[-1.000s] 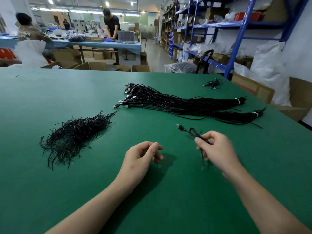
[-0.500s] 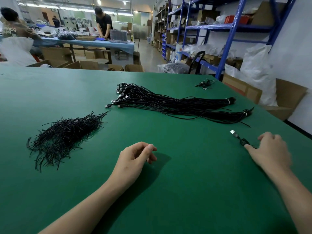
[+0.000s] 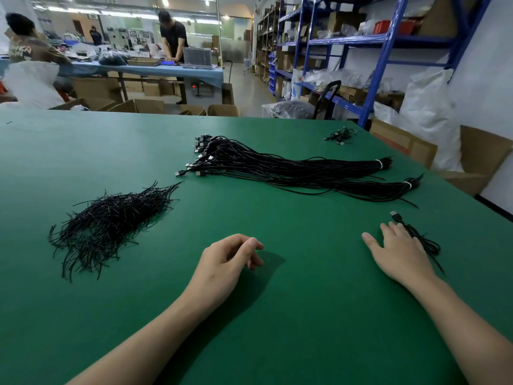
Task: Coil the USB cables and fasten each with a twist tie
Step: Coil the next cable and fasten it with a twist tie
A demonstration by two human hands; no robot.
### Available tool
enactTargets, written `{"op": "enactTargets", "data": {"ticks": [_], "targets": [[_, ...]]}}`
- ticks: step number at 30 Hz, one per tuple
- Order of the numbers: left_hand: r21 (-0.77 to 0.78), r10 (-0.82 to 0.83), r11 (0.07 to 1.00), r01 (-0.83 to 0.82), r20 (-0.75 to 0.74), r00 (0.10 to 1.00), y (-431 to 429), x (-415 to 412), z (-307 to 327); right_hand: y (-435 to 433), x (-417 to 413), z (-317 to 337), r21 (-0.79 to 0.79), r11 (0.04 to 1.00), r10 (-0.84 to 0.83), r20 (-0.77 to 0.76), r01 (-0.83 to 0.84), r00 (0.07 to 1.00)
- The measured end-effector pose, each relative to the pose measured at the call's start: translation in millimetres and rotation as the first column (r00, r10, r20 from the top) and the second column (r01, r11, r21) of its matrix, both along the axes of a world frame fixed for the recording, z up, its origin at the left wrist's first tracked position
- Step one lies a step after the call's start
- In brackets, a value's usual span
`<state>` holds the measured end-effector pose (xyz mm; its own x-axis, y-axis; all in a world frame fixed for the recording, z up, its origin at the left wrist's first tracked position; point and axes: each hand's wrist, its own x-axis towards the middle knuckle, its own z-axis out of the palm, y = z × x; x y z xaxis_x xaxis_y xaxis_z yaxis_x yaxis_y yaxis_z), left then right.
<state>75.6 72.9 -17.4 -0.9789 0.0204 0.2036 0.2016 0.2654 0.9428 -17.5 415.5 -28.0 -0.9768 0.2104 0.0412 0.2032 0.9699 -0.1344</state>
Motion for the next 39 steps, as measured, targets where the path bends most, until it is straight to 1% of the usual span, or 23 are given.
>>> {"op": "enactTargets", "data": {"ticks": [7,10,11,13,15,16,18,20,25,28,29,32,33,35,38,39], "targets": [[-0.026,-0.015,1.000,0.015,0.012,1.000,1,0,1,-9,-9,3,-0.061,0.998,0.031,-0.046,-0.034,0.998],[-0.051,-0.033,0.998,0.037,0.080,0.996,4,-7,4,-33,-12,8,-0.083,0.992,0.094,-0.065,-0.099,0.994],[-0.090,-0.052,0.994,0.062,0.108,0.993,5,-11,5,-45,-13,9,-0.099,0.986,0.125,-0.075,-0.132,0.989],[-0.270,-0.078,0.957,0.108,0.118,0.990,9,-22,9,-73,-20,11,-0.135,0.969,0.195,-0.103,-0.208,0.975],[-0.465,-0.089,0.878,0.115,0.077,0.993,15,-38,11,-103,-26,11,-0.187,0.943,0.251,-0.136,-0.274,0.958],[-0.527,-0.081,0.845,0.093,0.046,0.996,20,-49,11,-116,-29,11,-0.212,0.931,0.269,-0.153,-0.297,0.951],[-0.580,-0.042,0.814,0.026,-0.014,0.999,29,-71,12,-134,-34,7,-0.238,0.914,0.292,-0.170,-0.327,0.941],[-0.605,-0.014,0.796,-0.014,-0.041,0.999,40,-97,11,-140,-38,2,-0.228,0.914,0.302,-0.169,-0.335,0.938],[-0.691,-0.011,0.723,-0.014,-0.031,0.999,68,-163,8,-132,-38,2,-0.279,0.916,0.212,-0.274,-0.289,0.938],[-0.722,0.003,0.692,0.003,0.007,1.000,85,-194,7,-133,-35,4,-0.301,0.906,0.203,-0.311,-0.299,0.928],[-0.743,0.006,0.669,0.002,0.008,1.000,90,-203,5,-134,-35,4,-0.312,0.902,0.201,-0.311,-0.300,0.929],[-0.825,0.009,0.563,-0.053,-0.058,0.998,101,-221,-2,-134,-39,5,-0.301,0.909,0.201,-0.293,-0.290,0.935],[-0.831,0.020,0.548,-0.089,-0.094,0.995,104,-226,-3,-134,-40,4,-0.286,0.916,0.200,-0.286,-0.283,0.937],[-0.818,0.050,0.553,-0.157,-0.156,0.987,106,-232,-4,-134,-42,3,-0.272,0.924,0.193,-0.270,-0.267,0.943],[-0.815,0.039,0.523,-0.248,-0.268,0.963,106,-234,-3,-134,-43,1,-0.271,0.927,0.192,-0.250,-0.259,0.949],[-0.789,0.029,0.548,-0.278,-0.314,0.949,105,-233,-2,-134,-43,1,-0.269,0.928,0.196,-0.240,-0.259,0.951]]}}
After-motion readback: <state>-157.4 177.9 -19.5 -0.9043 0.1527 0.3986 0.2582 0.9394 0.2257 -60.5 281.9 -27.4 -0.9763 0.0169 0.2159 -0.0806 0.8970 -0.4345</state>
